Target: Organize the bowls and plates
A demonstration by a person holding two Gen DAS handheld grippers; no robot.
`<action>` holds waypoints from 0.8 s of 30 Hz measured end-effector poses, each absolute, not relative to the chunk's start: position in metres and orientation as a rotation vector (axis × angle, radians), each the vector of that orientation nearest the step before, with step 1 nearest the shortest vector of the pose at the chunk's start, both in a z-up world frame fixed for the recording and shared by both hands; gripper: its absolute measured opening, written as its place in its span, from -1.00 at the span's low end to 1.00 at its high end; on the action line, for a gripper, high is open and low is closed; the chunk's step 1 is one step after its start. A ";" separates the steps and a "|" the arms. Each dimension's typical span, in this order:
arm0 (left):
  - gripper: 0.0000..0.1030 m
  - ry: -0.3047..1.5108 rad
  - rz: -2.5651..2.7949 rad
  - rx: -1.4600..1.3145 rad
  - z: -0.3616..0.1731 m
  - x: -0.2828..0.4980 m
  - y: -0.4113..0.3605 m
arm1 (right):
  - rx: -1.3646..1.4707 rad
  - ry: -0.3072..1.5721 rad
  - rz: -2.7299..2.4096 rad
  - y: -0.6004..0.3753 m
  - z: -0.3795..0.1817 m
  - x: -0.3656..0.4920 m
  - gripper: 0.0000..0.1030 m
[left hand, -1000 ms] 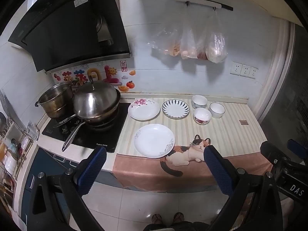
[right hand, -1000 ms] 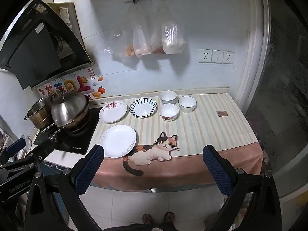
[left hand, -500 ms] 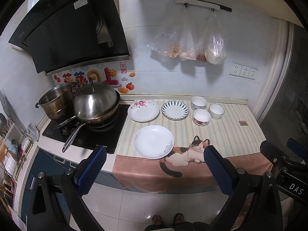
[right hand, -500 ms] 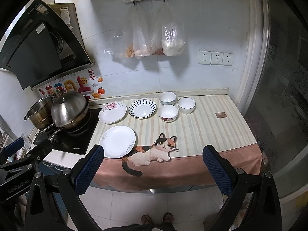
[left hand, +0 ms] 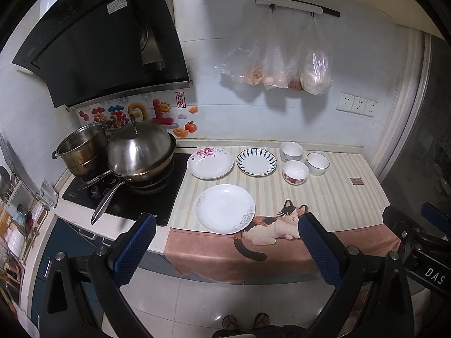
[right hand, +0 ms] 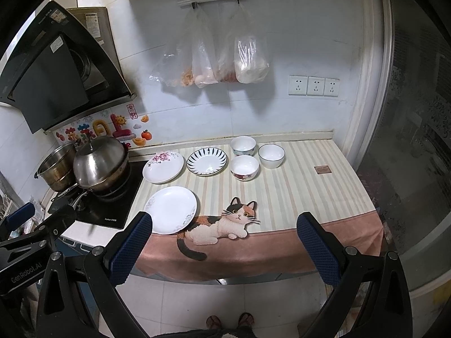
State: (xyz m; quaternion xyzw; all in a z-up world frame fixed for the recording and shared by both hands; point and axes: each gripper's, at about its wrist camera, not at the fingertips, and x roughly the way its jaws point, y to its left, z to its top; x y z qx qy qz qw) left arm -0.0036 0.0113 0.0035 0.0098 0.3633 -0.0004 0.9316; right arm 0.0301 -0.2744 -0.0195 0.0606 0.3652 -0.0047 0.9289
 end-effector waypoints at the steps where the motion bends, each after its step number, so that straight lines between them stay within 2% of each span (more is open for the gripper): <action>1: 1.00 0.744 0.000 0.020 0.003 -0.003 0.012 | 0.125 0.748 -0.009 -0.274 -0.019 0.030 1.00; 24: 1.00 0.753 -0.001 0.023 0.007 0.001 0.003 | 0.123 0.751 -0.011 -0.278 -0.020 0.034 1.00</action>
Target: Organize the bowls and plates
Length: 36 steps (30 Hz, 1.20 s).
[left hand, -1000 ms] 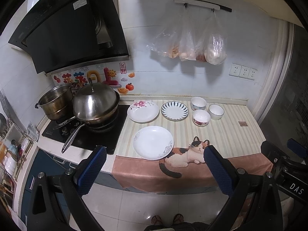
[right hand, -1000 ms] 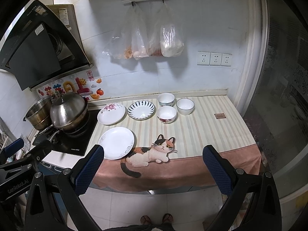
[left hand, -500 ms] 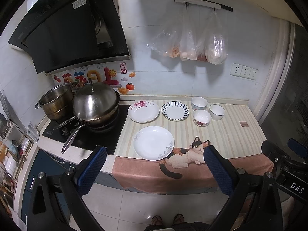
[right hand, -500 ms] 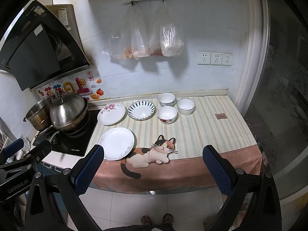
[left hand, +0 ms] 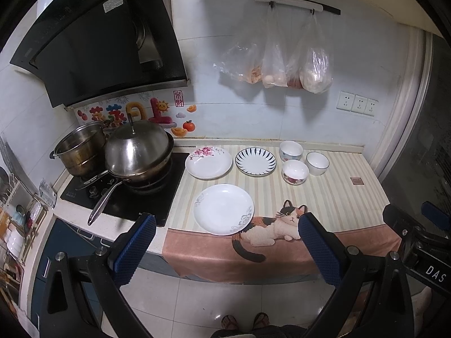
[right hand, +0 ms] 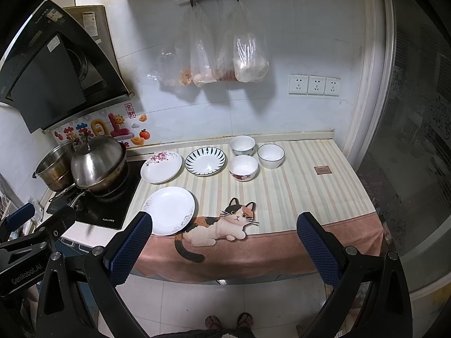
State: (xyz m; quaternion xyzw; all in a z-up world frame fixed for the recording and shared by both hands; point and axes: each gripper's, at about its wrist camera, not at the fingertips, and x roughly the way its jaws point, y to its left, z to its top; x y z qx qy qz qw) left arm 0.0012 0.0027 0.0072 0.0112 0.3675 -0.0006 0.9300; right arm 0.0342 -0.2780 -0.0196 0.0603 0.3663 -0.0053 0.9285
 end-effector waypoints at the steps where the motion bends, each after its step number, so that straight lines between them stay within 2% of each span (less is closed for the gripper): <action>1: 1.00 0.753 -0.001 0.022 0.007 0.001 0.003 | 0.123 0.750 -0.011 -0.278 -0.020 0.034 1.00; 28: 1.00 0.751 0.001 0.026 0.003 0.021 -0.004 | 0.132 0.738 -0.017 -0.286 -0.024 0.055 1.00; 33: 1.00 0.751 0.041 -0.005 -0.019 0.046 0.023 | 0.140 0.675 0.052 -0.275 -0.045 0.066 1.00; 36: 1.00 0.790 0.070 -0.022 -0.047 0.072 0.048 | 0.179 0.743 0.101 -0.265 -0.073 0.090 1.00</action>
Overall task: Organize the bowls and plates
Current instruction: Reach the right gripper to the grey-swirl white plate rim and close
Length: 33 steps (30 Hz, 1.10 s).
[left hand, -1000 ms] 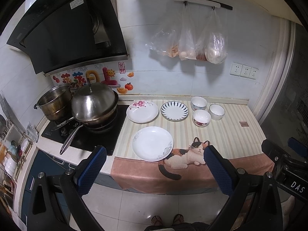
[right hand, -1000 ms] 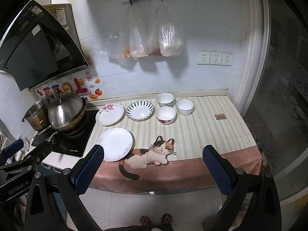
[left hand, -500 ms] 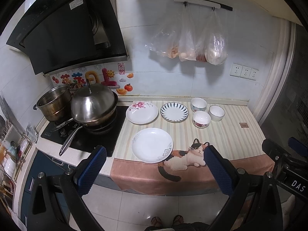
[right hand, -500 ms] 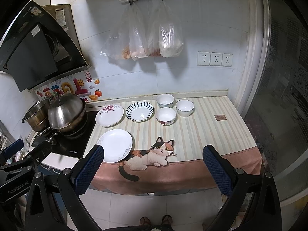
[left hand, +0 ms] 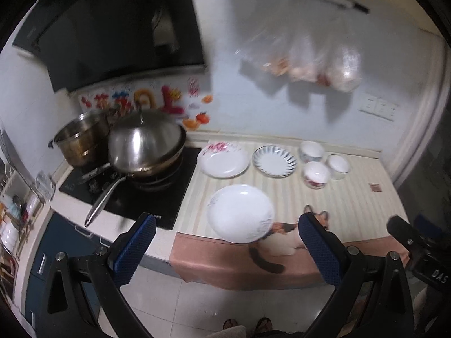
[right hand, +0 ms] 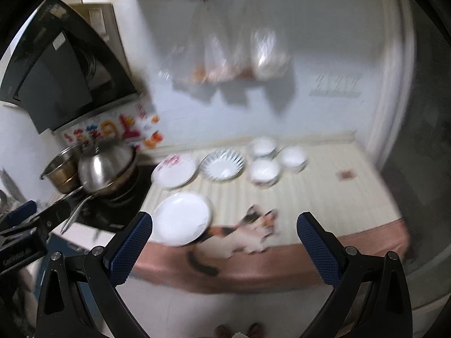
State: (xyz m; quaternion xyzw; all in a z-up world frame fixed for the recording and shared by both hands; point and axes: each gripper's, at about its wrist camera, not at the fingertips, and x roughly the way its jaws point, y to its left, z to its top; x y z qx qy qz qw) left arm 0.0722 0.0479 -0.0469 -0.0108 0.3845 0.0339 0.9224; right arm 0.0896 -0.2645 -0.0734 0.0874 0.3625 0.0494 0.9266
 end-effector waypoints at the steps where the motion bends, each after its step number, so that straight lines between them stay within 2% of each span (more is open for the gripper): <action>1: 1.00 0.802 0.082 -0.018 -0.058 0.078 0.055 | 0.219 0.774 0.128 -0.262 -0.087 0.101 1.00; 4: 1.00 0.846 0.133 -0.003 -0.097 0.108 0.079 | 0.279 0.846 0.168 -0.251 -0.126 0.133 1.00; 17: 1.00 1.263 0.134 -0.135 -0.283 0.269 0.140 | 0.255 1.220 0.245 -0.219 -0.329 0.316 0.95; 21: 1.00 1.389 0.113 -0.184 -0.332 0.295 0.143 | 0.264 1.308 0.309 -0.207 -0.381 0.365 0.69; 24: 0.89 1.456 0.099 -0.200 -0.358 0.307 0.143 | 0.271 1.377 0.344 -0.198 -0.412 0.389 0.44; 28: 0.57 1.494 0.076 -0.218 -0.377 0.315 0.142 | 0.286 1.439 0.411 -0.187 -0.442 0.411 0.22; 29: 0.39 1.504 0.066 -0.225 -0.381 0.314 0.141 | 0.279 1.445 0.421 -0.185 -0.446 0.414 0.12; 30: 0.29 1.509 0.055 -0.226 -0.384 0.314 0.140 | 0.272 1.450 0.430 -0.182 -0.451 0.417 -0.04; 31: 0.11 1.514 0.042 -0.223 -0.386 0.313 0.138 | 0.265 1.453 0.435 -0.180 -0.453 0.419 -0.09; 33: 0.05 1.502 0.023 -0.221 -0.386 0.308 0.135 | 0.239 1.467 0.448 -0.175 -0.459 0.423 -0.36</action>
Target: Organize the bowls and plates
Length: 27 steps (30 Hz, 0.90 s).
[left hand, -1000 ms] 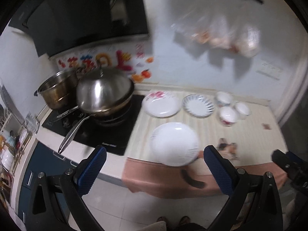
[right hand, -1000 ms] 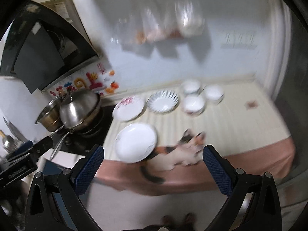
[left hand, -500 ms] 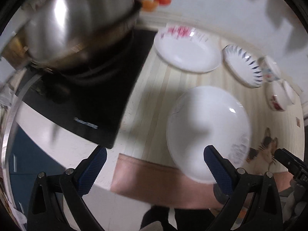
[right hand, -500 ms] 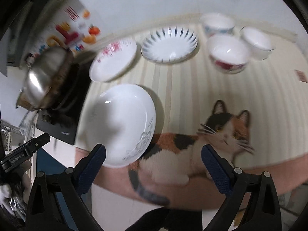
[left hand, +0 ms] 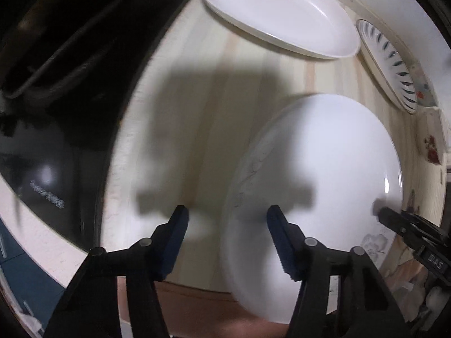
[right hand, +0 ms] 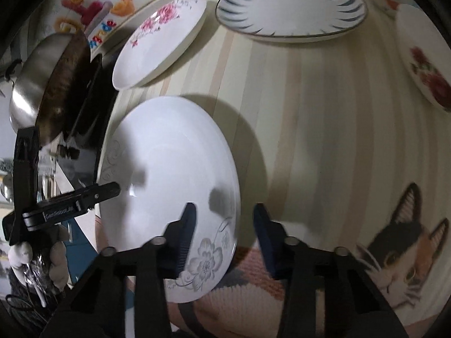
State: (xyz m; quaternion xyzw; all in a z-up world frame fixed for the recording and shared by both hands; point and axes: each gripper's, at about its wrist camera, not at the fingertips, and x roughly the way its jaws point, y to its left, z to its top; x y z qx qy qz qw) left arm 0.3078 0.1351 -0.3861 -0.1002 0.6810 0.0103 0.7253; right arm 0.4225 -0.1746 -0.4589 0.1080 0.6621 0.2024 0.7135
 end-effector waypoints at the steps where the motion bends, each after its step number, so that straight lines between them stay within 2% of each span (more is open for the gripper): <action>1: -0.02 1.494 0.015 -0.222 -0.385 0.306 0.134 | 0.239 1.474 0.456 -0.174 -0.461 0.424 -0.43; 3: -0.12 1.490 0.003 -0.241 -0.383 0.301 0.134 | 0.248 1.496 0.476 -0.171 -0.466 0.426 -0.58; 4: -0.23 1.491 -0.010 -0.260 -0.382 0.302 0.132 | 0.254 1.489 0.479 -0.172 -0.465 0.426 -0.59; 5: -0.24 1.486 -0.016 -0.274 -0.379 0.299 0.131 | 0.257 1.492 0.484 -0.171 -0.465 0.426 -0.60; 12: -0.25 1.478 -0.005 -0.244 -0.365 0.276 0.121 | 0.295 1.495 0.508 -0.179 -0.462 0.429 -0.63; 23: -0.25 1.406 -0.094 -0.206 -0.300 0.254 0.085 | 0.369 1.452 0.476 -0.235 -0.428 0.422 -0.63; 27: -0.25 1.402 -0.143 -0.174 -0.302 0.277 0.056 | 0.390 1.437 0.441 -0.267 -0.418 0.413 -0.63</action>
